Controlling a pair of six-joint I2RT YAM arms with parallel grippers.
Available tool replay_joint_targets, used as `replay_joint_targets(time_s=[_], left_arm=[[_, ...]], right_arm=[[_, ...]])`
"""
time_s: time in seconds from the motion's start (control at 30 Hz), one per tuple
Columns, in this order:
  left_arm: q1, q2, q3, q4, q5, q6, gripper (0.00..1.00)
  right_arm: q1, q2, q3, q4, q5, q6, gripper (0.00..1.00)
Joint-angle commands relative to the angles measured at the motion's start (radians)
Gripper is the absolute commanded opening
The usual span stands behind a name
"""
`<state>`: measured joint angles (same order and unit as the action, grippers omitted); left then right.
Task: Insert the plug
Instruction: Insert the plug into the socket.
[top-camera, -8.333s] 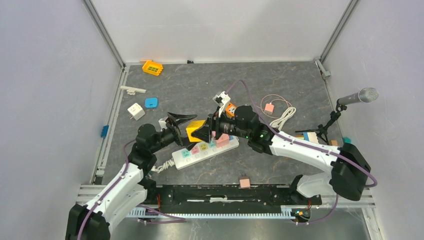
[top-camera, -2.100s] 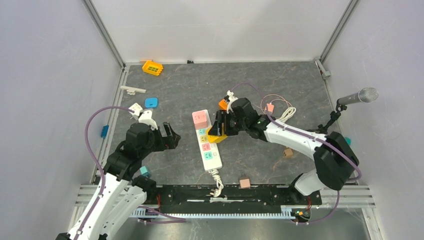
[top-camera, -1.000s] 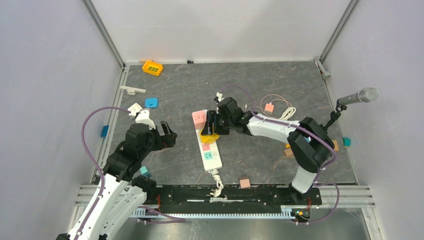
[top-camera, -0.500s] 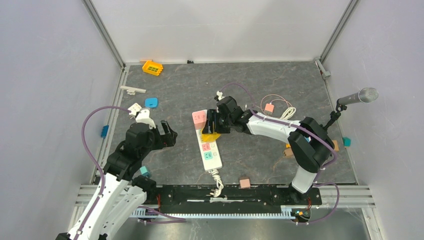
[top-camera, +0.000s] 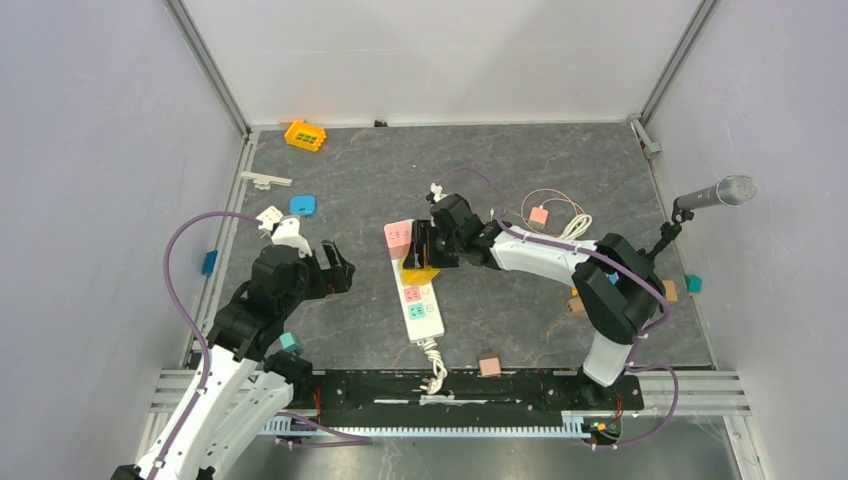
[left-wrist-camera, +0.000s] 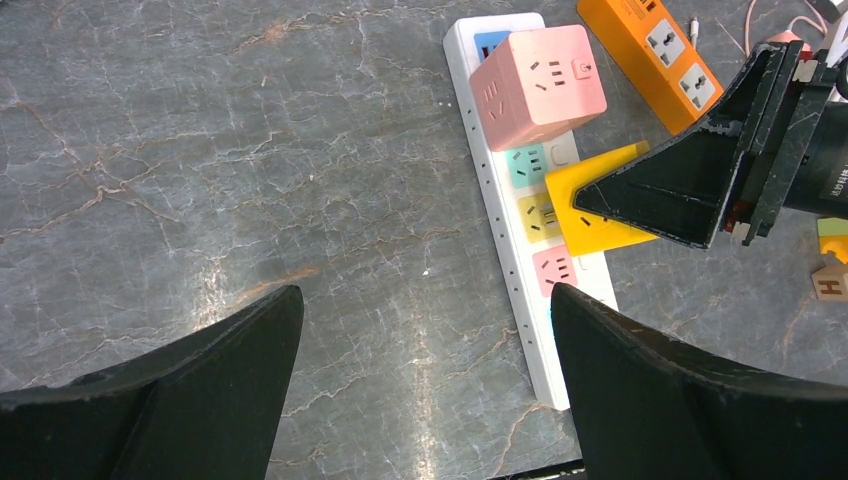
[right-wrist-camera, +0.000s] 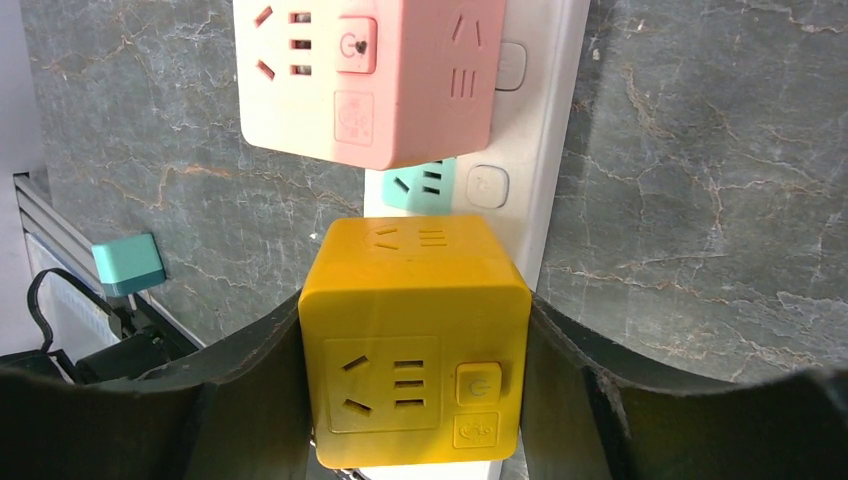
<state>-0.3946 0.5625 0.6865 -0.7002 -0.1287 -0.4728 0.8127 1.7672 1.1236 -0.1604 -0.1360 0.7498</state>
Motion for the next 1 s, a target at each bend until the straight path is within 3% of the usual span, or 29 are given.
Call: replay_joint_targets(time_s=[0.0,0.97], left_arm=[[0.001,-0.001,0.000,0.039,-0.001,0.025,0.99],[0.000,0.009,-0.002,0.043,0.012,0.027,0.99]], right_arm=[[0.025,0.024,0.042,-0.042,0.068,-0.026,0.00],[0.213,0.159,0.155,-0.303,0.378,0.016,0.00]])
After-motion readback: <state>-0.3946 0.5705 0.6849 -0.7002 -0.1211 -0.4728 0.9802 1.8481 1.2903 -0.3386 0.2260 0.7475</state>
